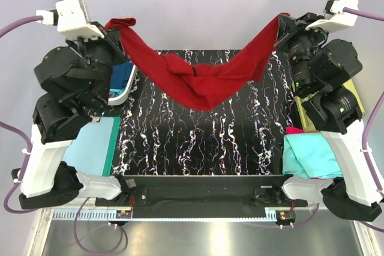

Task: Fold and stack the t-shirts
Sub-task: Flatten out the tshirt

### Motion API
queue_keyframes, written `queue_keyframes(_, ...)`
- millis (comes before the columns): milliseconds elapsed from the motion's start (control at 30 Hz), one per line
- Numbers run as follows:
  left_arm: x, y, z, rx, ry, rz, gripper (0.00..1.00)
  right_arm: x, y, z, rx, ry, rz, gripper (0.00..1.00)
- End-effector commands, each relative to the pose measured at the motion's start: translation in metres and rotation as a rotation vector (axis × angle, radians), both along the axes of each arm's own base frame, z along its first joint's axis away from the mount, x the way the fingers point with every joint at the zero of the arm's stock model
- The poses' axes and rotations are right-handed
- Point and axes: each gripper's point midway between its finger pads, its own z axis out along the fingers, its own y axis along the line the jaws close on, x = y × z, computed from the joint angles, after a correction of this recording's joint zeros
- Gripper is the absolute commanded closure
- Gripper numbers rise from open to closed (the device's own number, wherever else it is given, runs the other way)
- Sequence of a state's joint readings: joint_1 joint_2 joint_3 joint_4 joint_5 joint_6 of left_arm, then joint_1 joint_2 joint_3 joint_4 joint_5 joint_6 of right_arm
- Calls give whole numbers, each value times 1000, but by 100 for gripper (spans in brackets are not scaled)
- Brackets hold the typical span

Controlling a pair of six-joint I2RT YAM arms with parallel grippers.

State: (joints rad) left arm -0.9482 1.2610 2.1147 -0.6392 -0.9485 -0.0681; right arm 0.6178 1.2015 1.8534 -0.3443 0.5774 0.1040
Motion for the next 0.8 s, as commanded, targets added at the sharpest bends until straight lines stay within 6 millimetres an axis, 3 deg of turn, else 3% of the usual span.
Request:
queue_keyframes(0,-15,20,28,-42,-63,53,100,-14,-7,30,39,-94,-2,100)
queue_keyframes(33,-19,18,33,-60,-74,50,100,-18,-10,38,50,-114,-2,100)
queue_keyframes(167,-12,15,37,14,-79,107,100,-3,-20,34,7,-62,-114,100)
queue_keyframes(233,-10,15,42,15,-83,130,100,14,-12,22,-41,8,-135,100)
queue_keyframes(333,-9,10,48,23,-85,124,100,22,0,17,-36,23,-95,100)
queue_keyframes(433,-26,16,63,-43,-120,76,100,6,5,27,-53,-29,-32,100)
queue_keyframes(467,-30,20,65,17,-122,87,100,-8,-2,54,-33,-154,-43,100)
queue_keyframes(500,-43,30,82,-106,-162,78,100,-26,-7,58,-21,-205,-32,100)
queue_keyframes(533,-39,16,71,-46,-159,95,100,-31,-15,68,0,-238,-57,100)
queue_keyframes(567,-39,20,71,1,-160,131,100,-11,-14,52,-14,-159,-134,100)
queue_keyframes(600,-31,24,63,38,-121,190,100,-13,-29,70,4,-152,-199,100)
queue_keyframes(633,-25,19,69,39,-109,191,100,3,-24,48,-72,-47,-234,100)
queue_keyframes(667,-20,13,68,-35,-105,162,99,14,-13,41,-70,-34,-214,100)
queue_keyframes(700,-17,13,65,-8,-106,158,99,23,-3,27,-71,-12,-182,100)
queue_keyframes(733,-14,8,57,11,-98,157,98,29,-8,14,-81,34,-178,100)
queue_keyframes(767,-11,7,56,3,-93,164,98,43,5,2,-45,72,-130,100)
